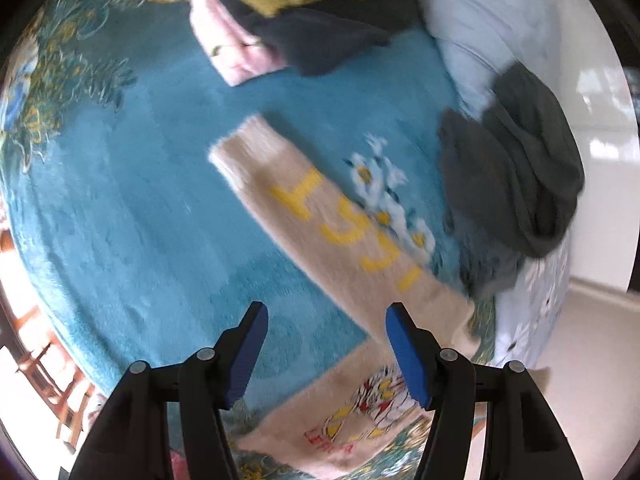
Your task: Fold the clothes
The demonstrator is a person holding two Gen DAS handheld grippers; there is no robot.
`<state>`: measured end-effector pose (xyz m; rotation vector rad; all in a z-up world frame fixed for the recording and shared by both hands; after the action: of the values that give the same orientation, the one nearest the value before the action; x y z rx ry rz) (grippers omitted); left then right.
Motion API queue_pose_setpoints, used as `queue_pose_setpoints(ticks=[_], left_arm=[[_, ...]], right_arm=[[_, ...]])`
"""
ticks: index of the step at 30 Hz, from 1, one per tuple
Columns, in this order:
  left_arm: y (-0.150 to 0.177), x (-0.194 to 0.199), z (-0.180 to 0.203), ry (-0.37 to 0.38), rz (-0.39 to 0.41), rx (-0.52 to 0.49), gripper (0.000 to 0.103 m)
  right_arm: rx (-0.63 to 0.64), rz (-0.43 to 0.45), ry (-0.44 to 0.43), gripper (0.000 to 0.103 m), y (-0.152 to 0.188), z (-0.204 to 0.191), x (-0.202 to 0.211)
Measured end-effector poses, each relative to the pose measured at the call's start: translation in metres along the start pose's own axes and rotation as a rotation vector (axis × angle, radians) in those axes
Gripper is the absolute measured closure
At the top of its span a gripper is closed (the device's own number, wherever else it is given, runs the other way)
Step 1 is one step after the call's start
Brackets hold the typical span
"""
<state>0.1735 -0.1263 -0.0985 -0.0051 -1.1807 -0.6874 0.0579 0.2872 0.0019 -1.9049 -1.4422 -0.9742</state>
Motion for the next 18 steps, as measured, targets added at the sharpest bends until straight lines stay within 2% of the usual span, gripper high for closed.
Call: queue_pose_setpoints(ticks=[3, 6, 9, 12, 14, 16, 18], left_arm=[[-0.023, -0.01, -0.023, 0.029, -0.013, 0.067, 0.037], [-0.042, -0.025, -0.047, 0.053, -0.036, 0.145, 0.037], [-0.057, -0.04, -0.061, 0.075, -0.061, 0.188, 0.036], [-0.071, -0.051, -0.066, 0.078, -0.072, 0.184, 0.035], [-0.08, -0.058, -0.069, 0.086, -0.077, 0.187, 0.034], [-0.091, -0.066, -0.075, 0.086, -0.081, 0.206, 0.034], [-0.099, -0.073, -0.081, 0.078, -0.073, 0.232, 0.034]], right_arm=[[0.033, -0.09, 0.119, 0.092, 0.009, -0.022, -0.049], [0.019, -0.165, 0.214, 0.092, 0.018, -0.027, -0.09], [0.009, -0.211, 0.281, 0.092, 0.022, -0.029, -0.118], [0.034, -0.26, 0.314, 0.091, 0.024, -0.035, -0.136], [0.043, -0.297, 0.312, 0.084, 0.024, -0.038, -0.146], [0.046, -0.325, 0.296, 0.067, 0.029, -0.044, -0.151], [0.059, -0.334, 0.275, 0.064, 0.032, -0.052, -0.15]])
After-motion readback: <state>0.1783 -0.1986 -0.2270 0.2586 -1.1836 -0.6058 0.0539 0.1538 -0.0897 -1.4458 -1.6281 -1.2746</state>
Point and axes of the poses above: each gripper's, at about its wrist camera, not at the fingertips, and x roughly against the way its jaws point, z to its right, y to its underside, the point moved 2 cm from there along -x, roughly the way its jaws point, and after that the axes turned 11 degrees about -z, right-handed, at the moved point
